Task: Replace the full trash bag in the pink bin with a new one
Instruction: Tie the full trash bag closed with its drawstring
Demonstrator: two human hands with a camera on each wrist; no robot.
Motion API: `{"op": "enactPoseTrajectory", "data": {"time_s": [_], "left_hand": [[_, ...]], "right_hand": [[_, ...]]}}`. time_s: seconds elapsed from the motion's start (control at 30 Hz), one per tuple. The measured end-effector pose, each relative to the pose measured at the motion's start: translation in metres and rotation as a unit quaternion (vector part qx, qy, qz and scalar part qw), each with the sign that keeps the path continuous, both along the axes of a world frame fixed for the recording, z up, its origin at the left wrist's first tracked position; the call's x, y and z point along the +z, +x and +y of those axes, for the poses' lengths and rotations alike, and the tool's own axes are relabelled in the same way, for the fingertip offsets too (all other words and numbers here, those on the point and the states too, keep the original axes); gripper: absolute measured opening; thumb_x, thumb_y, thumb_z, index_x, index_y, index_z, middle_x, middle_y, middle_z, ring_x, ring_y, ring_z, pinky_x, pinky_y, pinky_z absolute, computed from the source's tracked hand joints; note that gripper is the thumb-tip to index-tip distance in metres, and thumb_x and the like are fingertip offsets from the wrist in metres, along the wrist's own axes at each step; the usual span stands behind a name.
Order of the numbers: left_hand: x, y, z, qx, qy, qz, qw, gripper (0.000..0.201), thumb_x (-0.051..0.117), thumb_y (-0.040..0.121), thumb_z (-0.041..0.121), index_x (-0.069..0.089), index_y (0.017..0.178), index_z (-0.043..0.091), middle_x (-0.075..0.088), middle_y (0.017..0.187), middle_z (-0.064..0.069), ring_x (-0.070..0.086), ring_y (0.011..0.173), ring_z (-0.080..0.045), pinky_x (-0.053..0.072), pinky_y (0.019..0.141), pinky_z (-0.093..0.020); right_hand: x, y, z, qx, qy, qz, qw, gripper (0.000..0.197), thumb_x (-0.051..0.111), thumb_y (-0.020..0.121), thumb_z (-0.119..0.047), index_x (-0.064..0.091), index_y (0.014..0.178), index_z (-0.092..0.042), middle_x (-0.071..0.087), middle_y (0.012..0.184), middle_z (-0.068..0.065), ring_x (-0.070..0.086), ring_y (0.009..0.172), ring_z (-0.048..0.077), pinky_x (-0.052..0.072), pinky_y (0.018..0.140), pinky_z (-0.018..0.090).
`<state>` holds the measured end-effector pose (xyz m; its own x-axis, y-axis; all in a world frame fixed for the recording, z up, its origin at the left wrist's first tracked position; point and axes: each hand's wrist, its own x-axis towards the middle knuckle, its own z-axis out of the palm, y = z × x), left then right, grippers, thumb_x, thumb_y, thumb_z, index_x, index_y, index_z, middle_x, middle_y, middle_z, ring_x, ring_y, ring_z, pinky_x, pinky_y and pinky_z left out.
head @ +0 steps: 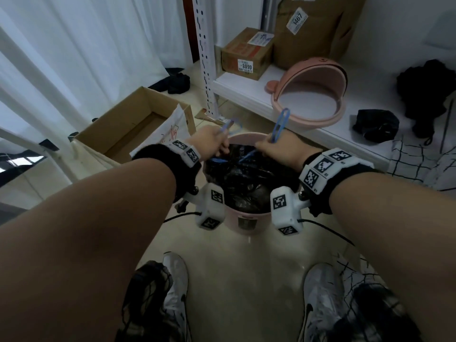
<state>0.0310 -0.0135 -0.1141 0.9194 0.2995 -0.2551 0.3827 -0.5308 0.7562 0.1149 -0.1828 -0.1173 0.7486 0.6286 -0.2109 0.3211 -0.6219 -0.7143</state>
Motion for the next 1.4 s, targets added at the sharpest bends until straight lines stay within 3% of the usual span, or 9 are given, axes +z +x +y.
{"op": "enactPoseTrajectory", "data": {"time_s": [0.13, 0.23, 0.37, 0.53, 0.67, 0.77, 0.97, 1.23, 1.4], "left_hand": [[0.010, 0.005, 0.009, 0.157, -0.259, -0.086, 0.949, 0.039, 0.030, 0.102, 0.033, 0.042, 0.070, 0.014, 0.046, 0.043, 0.003, 0.050, 0.039, -0.012, 0.049, 0.053, -0.025], [0.016, 0.006, 0.018, 0.174, -0.333, -0.095, 0.922, 0.040, 0.029, 0.102, 0.038, 0.034, 0.067, 0.019, 0.025, 0.045, 0.007, 0.024, 0.038, -0.009, 0.034, 0.042, -0.019], [0.021, 0.005, 0.010, 0.095, -0.303, -0.077, 0.945, 0.040, 0.029, 0.103, 0.033, 0.034, 0.066, 0.017, 0.023, 0.053, 0.004, 0.020, 0.042, -0.009, 0.026, 0.047, -0.021], [0.043, 0.011, 0.005, 0.097, -0.265, -0.102, 0.954, 0.040, 0.029, 0.102, 0.032, 0.040, 0.068, 0.014, 0.048, 0.068, -0.004, 0.051, 0.061, -0.016, 0.055, 0.073, -0.032], [0.053, 0.013, 0.013, 0.104, -0.138, -0.140, 0.975, 0.042, 0.029, 0.102, 0.034, 0.042, 0.066, 0.018, 0.042, 0.068, -0.003, 0.043, 0.059, -0.012, 0.043, 0.059, -0.022], [0.063, 0.018, 0.007, 0.095, -0.224, -0.144, 0.959, 0.040, 0.030, 0.103, 0.031, 0.042, 0.068, 0.015, 0.037, 0.063, -0.001, 0.038, 0.054, -0.013, 0.043, 0.051, -0.019], [0.078, 0.024, -0.009, 0.017, -0.191, -0.183, 0.964, 0.021, 0.042, 0.100, 0.023, 0.053, 0.087, 0.012, 0.064, 0.083, -0.004, 0.064, 0.079, -0.013, 0.052, 0.078, -0.020], [0.065, 0.016, -0.006, 0.005, -0.091, -0.163, 0.982, 0.029, 0.053, 0.095, 0.016, 0.044, 0.122, 0.009, 0.059, 0.099, -0.011, 0.058, 0.084, -0.013, 0.047, 0.074, -0.020], [0.060, 0.014, -0.005, -0.028, -0.048, -0.144, 0.988, 0.015, 0.055, 0.094, 0.017, 0.048, 0.107, 0.012, 0.060, 0.093, -0.006, 0.057, 0.088, -0.018, 0.046, 0.074, -0.018]], "right_hand": [[0.027, -0.019, 0.034, -0.059, 0.250, 0.206, 0.944, 0.033, 0.052, 0.094, -0.016, 0.051, 0.062, -0.011, 0.062, 0.064, 0.008, 0.058, 0.059, 0.017, 0.054, 0.060, 0.026], [0.029, -0.023, 0.050, -0.019, 0.217, 0.191, 0.957, 0.042, 0.044, 0.097, -0.012, 0.036, 0.056, -0.013, 0.047, 0.044, 0.004, 0.048, 0.046, 0.017, 0.045, 0.048, 0.018], [0.024, -0.014, 0.046, -0.030, 0.072, 0.065, 0.995, 0.043, 0.036, 0.100, -0.020, 0.033, 0.056, -0.016, 0.036, 0.058, 0.005, 0.034, 0.056, 0.018, 0.028, 0.057, 0.030], [0.038, -0.011, 0.036, -0.004, -0.037, 0.030, 0.999, 0.020, 0.040, 0.098, -0.011, 0.058, 0.097, -0.003, 0.059, 0.106, 0.027, 0.058, 0.101, 0.033, 0.044, 0.080, 0.035], [0.040, -0.013, 0.034, 0.011, -0.015, 0.016, 1.000, 0.028, 0.057, 0.089, -0.025, 0.065, 0.089, 0.002, 0.052, 0.081, 0.011, 0.049, 0.077, 0.020, 0.038, 0.060, 0.026], [0.037, -0.014, 0.042, 0.051, -0.037, -0.022, 0.998, 0.044, 0.063, 0.085, -0.043, 0.052, 0.069, -0.003, 0.044, 0.064, 0.011, 0.043, 0.061, 0.018, 0.028, 0.055, 0.030], [0.051, -0.012, 0.047, 0.047, -0.018, -0.058, 0.997, 0.044, 0.041, 0.099, -0.028, 0.064, 0.071, -0.003, 0.056, 0.066, 0.002, 0.047, 0.058, 0.013, 0.035, 0.054, 0.012], [0.047, 0.001, 0.038, 0.029, 0.016, 0.047, 0.998, 0.061, 0.034, 0.099, -0.040, 0.052, 0.049, -0.010, 0.047, 0.043, 0.001, 0.040, 0.043, 0.014, 0.032, 0.052, 0.024], [0.046, 0.007, 0.033, 0.020, 0.072, 0.112, 0.991, 0.061, 0.035, 0.097, -0.037, 0.057, 0.048, -0.007, 0.044, 0.038, 0.003, 0.033, 0.037, 0.013, 0.030, 0.049, 0.024]]}}
